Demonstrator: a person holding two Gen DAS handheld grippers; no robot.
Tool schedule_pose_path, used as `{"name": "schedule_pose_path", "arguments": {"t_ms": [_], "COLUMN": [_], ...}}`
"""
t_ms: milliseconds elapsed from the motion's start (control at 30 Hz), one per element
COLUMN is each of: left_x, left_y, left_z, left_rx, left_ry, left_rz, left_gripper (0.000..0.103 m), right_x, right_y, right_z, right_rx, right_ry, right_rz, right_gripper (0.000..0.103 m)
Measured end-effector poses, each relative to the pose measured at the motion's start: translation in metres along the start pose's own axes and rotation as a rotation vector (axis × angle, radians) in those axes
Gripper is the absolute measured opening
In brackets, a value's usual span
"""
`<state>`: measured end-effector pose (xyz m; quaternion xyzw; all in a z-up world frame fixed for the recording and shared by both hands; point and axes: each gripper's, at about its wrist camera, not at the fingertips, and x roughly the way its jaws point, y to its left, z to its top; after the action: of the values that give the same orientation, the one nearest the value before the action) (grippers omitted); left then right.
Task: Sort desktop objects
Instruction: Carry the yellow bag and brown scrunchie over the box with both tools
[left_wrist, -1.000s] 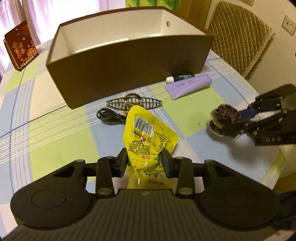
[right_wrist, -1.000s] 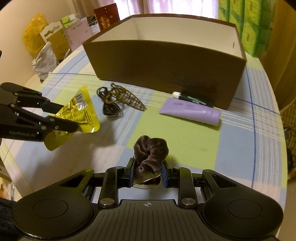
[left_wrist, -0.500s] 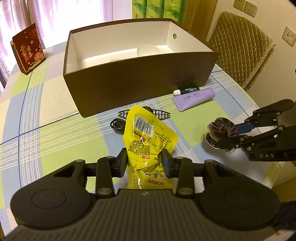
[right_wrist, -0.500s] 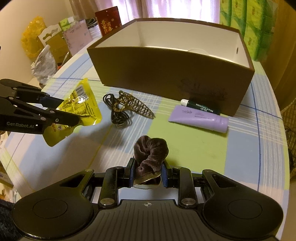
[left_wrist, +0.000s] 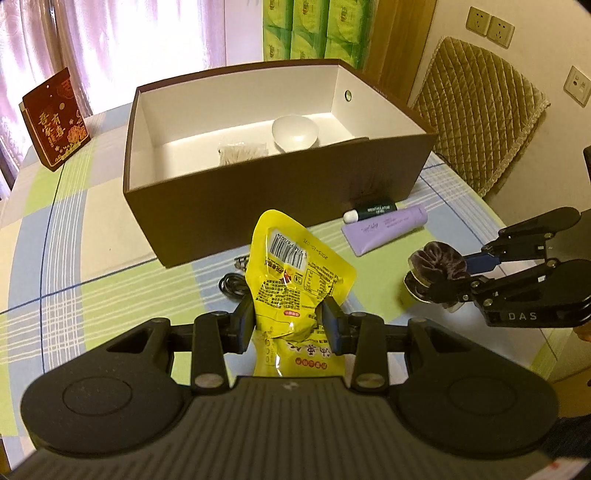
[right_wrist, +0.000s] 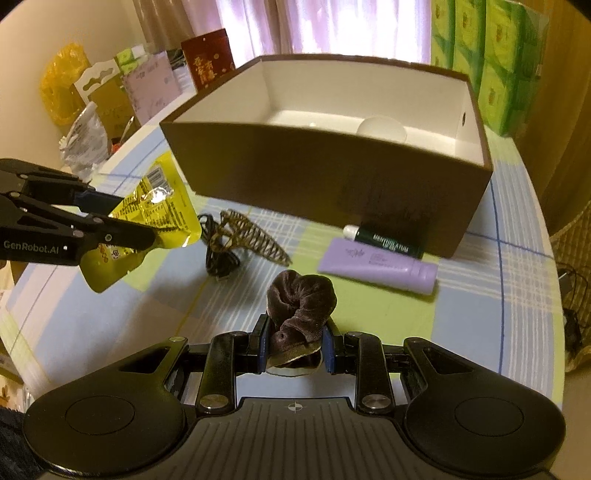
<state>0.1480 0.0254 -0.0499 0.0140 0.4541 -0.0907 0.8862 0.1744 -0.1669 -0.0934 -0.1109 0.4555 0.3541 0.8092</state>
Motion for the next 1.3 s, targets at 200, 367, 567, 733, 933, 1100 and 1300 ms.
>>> {"name": "schedule_pose_path", "arguments": {"t_ms": [200, 367, 567, 733, 933, 1100, 1300], "left_x": [-0.005, -0.009, -0.010, -0.003, 0.017, 0.038, 0.075], "left_y": [0.000, 0.003, 0.012, 0.022, 0.038, 0.051, 0.068], "left_z": [0.014, 0.033, 0.066, 0.098, 0.130, 0.149, 0.162], "left_rx": [-0.011, -0.016, -0.009, 0.015, 0.028, 0.030, 0.031], "left_ry": [-0.030, -0.067, -0.122, -0.157, -0.149, -0.119, -0.055], "left_rz": [-0.006, -0.010, -0.006, 0.015, 0.050, 0.078, 0.119], "left_gripper": [0.033, 0.033, 0.033, 0.033, 0.033, 0.034, 0.034], "right_x": [-0.013, -0.027, -0.036, -0.032, -0.021, -0.002, 0.041], "right_y": [-0.011, -0.019, -0.026, -0.037, -0.056, -0.072, -0.085], "right_z": [0.020, 0.043, 0.075, 0.106, 0.146, 0.168, 0.187], "right_rx": [0.014, 0.005, -0.040, -0.072, -0.085, -0.078, -0.102], "right_ry": [-0.051, -0.106, -0.171, -0.212, -0.230, -0.212, -0.143], "right_rz": [0.017, 0.031, 0.022, -0.005, -0.031, -0.059, -0.126], "right_gripper": [0.025, 0.025, 0.025, 0.025, 0.025, 0.025, 0.025]}}
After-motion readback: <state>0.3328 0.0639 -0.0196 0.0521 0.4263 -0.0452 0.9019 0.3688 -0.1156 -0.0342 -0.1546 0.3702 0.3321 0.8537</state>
